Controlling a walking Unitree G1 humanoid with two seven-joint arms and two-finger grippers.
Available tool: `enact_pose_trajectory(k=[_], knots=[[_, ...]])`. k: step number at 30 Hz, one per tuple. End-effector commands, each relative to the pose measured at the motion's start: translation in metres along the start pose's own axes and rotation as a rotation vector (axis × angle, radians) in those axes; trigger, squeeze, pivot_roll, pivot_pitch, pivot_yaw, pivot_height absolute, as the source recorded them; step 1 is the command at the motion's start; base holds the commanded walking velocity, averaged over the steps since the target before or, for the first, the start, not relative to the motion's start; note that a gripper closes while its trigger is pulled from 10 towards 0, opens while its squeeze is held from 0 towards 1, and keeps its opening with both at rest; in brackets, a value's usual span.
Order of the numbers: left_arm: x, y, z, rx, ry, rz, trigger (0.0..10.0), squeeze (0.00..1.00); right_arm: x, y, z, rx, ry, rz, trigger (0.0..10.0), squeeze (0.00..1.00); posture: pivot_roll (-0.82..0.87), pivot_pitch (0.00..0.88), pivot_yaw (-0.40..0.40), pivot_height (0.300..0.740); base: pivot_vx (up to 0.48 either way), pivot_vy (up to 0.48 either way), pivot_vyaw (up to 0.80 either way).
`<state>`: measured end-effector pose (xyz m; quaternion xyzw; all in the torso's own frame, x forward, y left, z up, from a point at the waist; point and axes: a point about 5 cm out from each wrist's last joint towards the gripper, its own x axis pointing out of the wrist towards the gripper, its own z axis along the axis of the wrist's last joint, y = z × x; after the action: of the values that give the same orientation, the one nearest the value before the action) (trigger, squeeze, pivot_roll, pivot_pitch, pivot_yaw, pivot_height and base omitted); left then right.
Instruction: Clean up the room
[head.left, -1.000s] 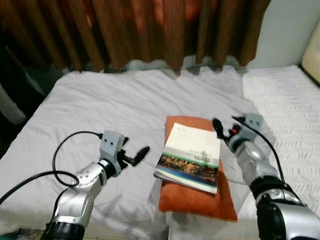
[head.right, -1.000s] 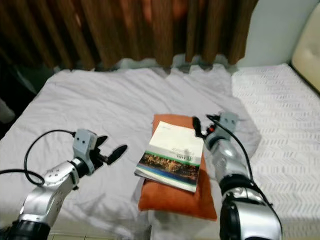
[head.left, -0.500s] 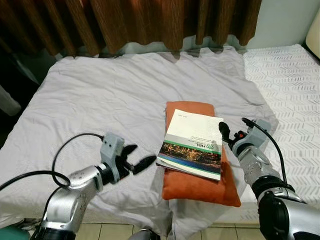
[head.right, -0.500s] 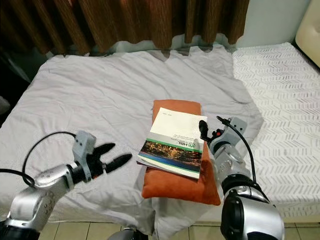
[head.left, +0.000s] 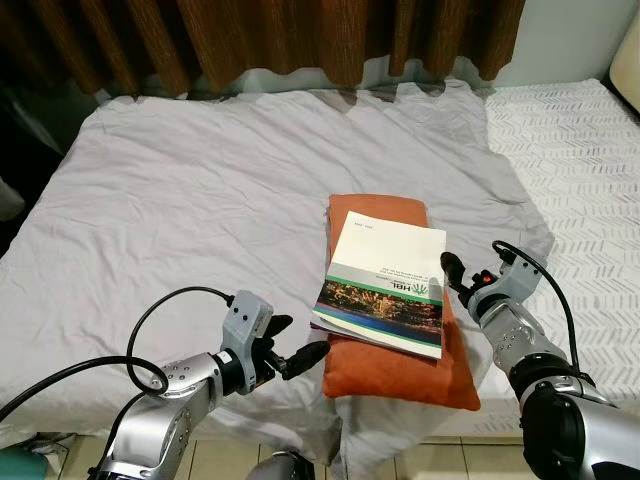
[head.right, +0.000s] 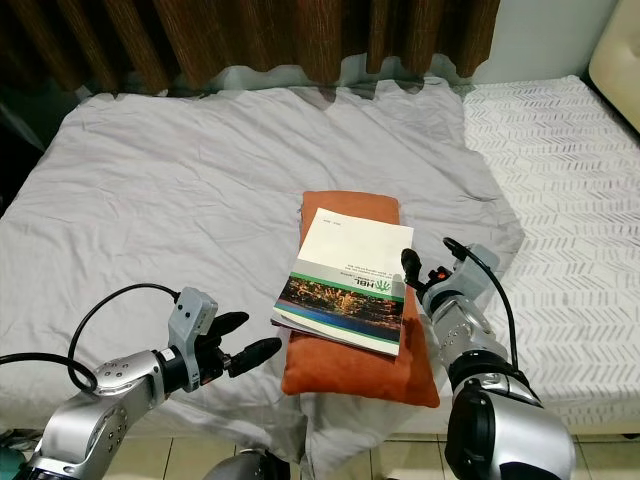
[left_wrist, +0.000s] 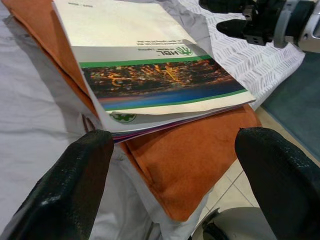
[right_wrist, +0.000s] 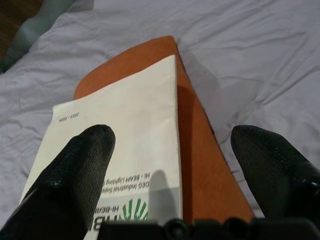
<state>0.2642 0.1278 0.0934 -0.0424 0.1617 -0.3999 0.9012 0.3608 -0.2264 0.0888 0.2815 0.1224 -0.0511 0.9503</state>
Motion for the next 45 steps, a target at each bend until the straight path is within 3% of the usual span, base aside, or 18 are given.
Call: enact_pose_trajectory(k=[1, 9, 10, 11, 13, 14, 16, 17, 18, 21, 25, 28, 30, 31, 33, 38, 45], knots=[[-0.001, -0.002, -0.007, 0.000, 0.023, 0.008, 10.0, 0.00, 0.000, -0.001, -0.005, 0.025, 0.029, 0.007, 10.0, 0.00, 0.09, 0.206, 0.054, 0.740, 0.000, 0.000, 0.00], [0.001, -0.008, -0.014, -0.007, 0.023, 0.012, 10.0, 0.00, -0.002, -0.004, -0.010, 0.038, 0.071, 0.010, 10.0, 0.00, 0.09, 0.203, 0.027, 0.740, 0.000, 0.000, 0.00], [0.002, -0.008, -0.014, -0.008, 0.022, 0.014, 10.0, 0.00, -0.003, -0.005, -0.013, 0.028, 0.081, 0.007, 10.0, 0.00, 0.09, 0.200, 0.024, 0.740, 0.000, 0.000, 0.00], [0.003, -0.009, -0.016, 0.005, 0.024, 0.020, 10.0, 0.00, -0.004, -0.006, -0.015, -0.048, 0.094, 0.004, 10.0, 0.00, 0.09, 0.195, 0.022, 0.740, 0.000, 0.000, 0.00], [0.003, -0.009, -0.016, 0.005, 0.024, 0.020, 10.0, 0.00, -0.004, -0.006, -0.015, -0.048, 0.094, 0.004, 10.0, 0.00, 0.09, 0.195, 0.022, 0.740, 0.000, 0.000, 0.00], [0.003, -0.009, -0.016, 0.026, 0.023, 0.038, 10.0, 0.00, -0.004, -0.008, -0.015, -0.149, 0.088, -0.009, 10.0, 0.00, 0.09, 0.188, 0.020, 0.740, 0.000, 0.000, 0.00], [0.003, -0.009, -0.016, 0.026, 0.023, 0.038, 10.0, 0.00, -0.004, -0.008, -0.015, -0.149, 0.088, -0.009, 10.0, 0.00, 0.09, 0.188, 0.020, 0.740, 0.000, 0.000, 0.00], [0.004, -0.008, -0.015, 0.049, 0.004, 0.093, 10.0, 0.00, -0.004, -0.007, -0.014, -0.239, 0.067, -0.005, 10.0, 0.00, 0.08, 0.182, 0.022, 0.740, 0.000, 0.000, 0.00], [0.004, -0.008, -0.015, 0.049, 0.004, 0.093, 10.0, 0.00, -0.004, -0.007, -0.014, -0.239, 0.067, -0.005, 10.0, 0.00, 0.08, 0.182, 0.022, 0.740, 0.000, 0.000, 0.00], [0.012, -0.002, -0.009, 0.092, -0.070, 0.241, 10.0, 0.00, -0.008, -0.006, -0.016, -0.400, 0.021, 0.031, 10.0, 0.00, 0.06, 0.158, 0.029, 0.740, 0.000, -0.145, 0.00], [0.015, 0.000, -0.006, 0.116, -0.094, 0.295, 10.0, 0.00, -0.011, -0.009, -0.014, -0.452, -0.026, 0.004, 10.0, 0.00, 0.05, 0.143, 0.028, 0.740, 0.000, -0.435, 0.00], [0.012, 0.005, 0.000, 0.089, -0.181, 0.415, 10.0, 0.00, -0.028, -0.011, -0.012, -0.660, -0.189, 0.010, 10.0, 0.00, 0.02, 0.112, 0.020, 0.740, 0.000, -0.432, 0.00], [0.014, 0.005, -0.001, 0.083, -0.204, 0.442, 10.0, 0.00, -0.043, -0.011, -0.020, -0.732, -0.248, 0.030, 10.0, 0.00, 0.00, 0.094, 0.020, 0.740, 0.000, -0.428, 0.00], [0.014, 0.005, -0.001, 0.083, -0.204, 0.442, 10.0, 0.00, -0.043, -0.011, -0.020, -0.732, -0.248, 0.030, 10.0, 0.00, 0.00, 0.094, 0.020, 0.740, 0.000, -0.428, 0.00], [0.024, -0.001, -0.002, 0.076, -0.216, 0.425, 10.0, 0.00, -0.061, -0.017, -0.037, -0.722, -0.240, 0.034, 10.0, 0.00, -0.02, 0.078, 0.024, 0.740, 0.000, -0.428, 0.00], [0.033, -0.003, -0.001, 0.075, -0.215, 0.404, 10.0, 0.00, -0.063, -0.022, -0.050, -0.660, -0.176, 0.026, 10.0, 0.00, -0.05, 0.057, 0.041, 0.740, 0.000, -0.423, 0.00], [0.032, 0.020, 0.004, 0.118, -0.197, 0.491, 10.0, 0.00, -0.050, 0.003, -0.032, -0.532, -0.177, 0.122, 10.0, 0.00, -0.05, 0.033, 0.045, 0.740, 0.035, -0.059, 0.00]])
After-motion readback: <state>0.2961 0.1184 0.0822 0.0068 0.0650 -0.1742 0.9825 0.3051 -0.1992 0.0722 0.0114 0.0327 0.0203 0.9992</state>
